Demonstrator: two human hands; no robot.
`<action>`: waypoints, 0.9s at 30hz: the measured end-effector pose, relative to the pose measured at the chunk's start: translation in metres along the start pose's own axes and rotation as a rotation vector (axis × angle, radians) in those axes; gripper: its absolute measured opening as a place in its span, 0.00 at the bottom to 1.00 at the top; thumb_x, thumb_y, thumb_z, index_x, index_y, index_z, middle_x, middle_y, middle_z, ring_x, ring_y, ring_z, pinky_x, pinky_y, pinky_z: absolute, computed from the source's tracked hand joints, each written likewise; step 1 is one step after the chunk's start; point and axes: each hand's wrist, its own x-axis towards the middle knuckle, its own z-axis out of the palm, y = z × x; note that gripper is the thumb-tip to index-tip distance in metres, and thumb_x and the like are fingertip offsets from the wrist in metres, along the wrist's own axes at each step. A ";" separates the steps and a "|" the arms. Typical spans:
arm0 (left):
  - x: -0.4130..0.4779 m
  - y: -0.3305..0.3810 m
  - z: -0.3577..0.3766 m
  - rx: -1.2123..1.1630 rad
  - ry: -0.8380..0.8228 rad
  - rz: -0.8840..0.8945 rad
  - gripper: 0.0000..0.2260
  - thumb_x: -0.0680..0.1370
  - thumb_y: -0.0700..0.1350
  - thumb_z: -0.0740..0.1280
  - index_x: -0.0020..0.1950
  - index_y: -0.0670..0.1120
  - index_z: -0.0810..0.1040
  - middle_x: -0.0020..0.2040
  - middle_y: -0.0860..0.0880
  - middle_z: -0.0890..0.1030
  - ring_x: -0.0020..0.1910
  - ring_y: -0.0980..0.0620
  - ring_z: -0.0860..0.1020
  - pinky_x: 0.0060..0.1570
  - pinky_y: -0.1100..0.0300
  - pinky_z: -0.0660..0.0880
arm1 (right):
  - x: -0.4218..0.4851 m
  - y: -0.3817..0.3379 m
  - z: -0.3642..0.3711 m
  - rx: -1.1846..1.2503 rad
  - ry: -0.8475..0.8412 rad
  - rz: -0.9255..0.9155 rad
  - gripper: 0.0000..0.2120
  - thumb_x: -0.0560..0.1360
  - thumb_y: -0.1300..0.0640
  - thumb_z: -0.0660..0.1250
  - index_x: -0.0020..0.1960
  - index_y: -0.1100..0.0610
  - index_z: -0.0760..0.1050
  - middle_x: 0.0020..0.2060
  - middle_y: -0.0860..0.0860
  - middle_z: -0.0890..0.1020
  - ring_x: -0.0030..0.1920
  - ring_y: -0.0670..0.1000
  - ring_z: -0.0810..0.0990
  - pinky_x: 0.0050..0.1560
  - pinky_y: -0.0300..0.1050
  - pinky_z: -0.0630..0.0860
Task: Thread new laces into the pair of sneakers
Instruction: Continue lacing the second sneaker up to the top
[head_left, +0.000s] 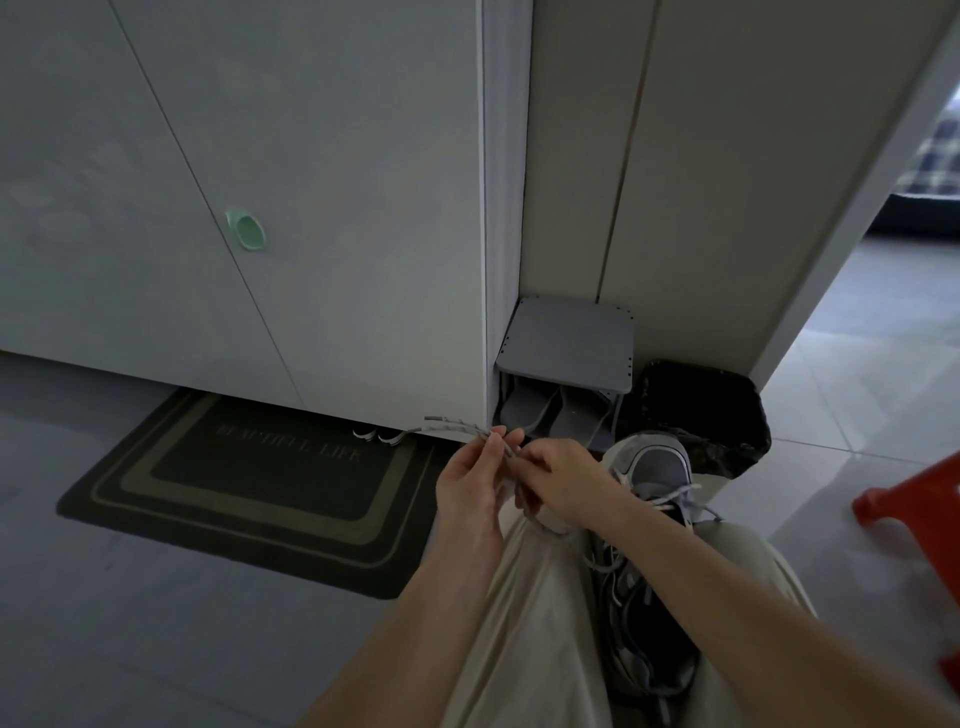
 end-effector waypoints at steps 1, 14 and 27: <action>0.000 0.001 0.000 0.000 -0.006 0.003 0.06 0.78 0.39 0.64 0.53 0.41 0.79 0.46 0.46 0.85 0.42 0.53 0.83 0.38 0.62 0.79 | -0.001 0.000 -0.001 0.015 0.000 -0.010 0.17 0.80 0.52 0.60 0.36 0.59 0.75 0.29 0.53 0.80 0.31 0.53 0.78 0.37 0.43 0.76; 0.004 0.018 -0.002 -0.064 -0.028 0.076 0.10 0.79 0.44 0.63 0.58 0.43 0.79 0.51 0.43 0.83 0.49 0.47 0.82 0.53 0.53 0.78 | -0.005 0.007 -0.009 -0.057 -0.022 0.007 0.14 0.79 0.54 0.61 0.36 0.55 0.73 0.26 0.46 0.78 0.26 0.44 0.75 0.34 0.37 0.73; 0.001 0.012 0.001 -0.057 -0.025 0.029 0.07 0.78 0.42 0.65 0.53 0.42 0.80 0.46 0.44 0.84 0.46 0.48 0.82 0.46 0.55 0.80 | -0.004 0.006 -0.010 -0.052 0.029 -0.022 0.13 0.77 0.46 0.63 0.38 0.52 0.76 0.31 0.46 0.79 0.30 0.41 0.75 0.38 0.41 0.74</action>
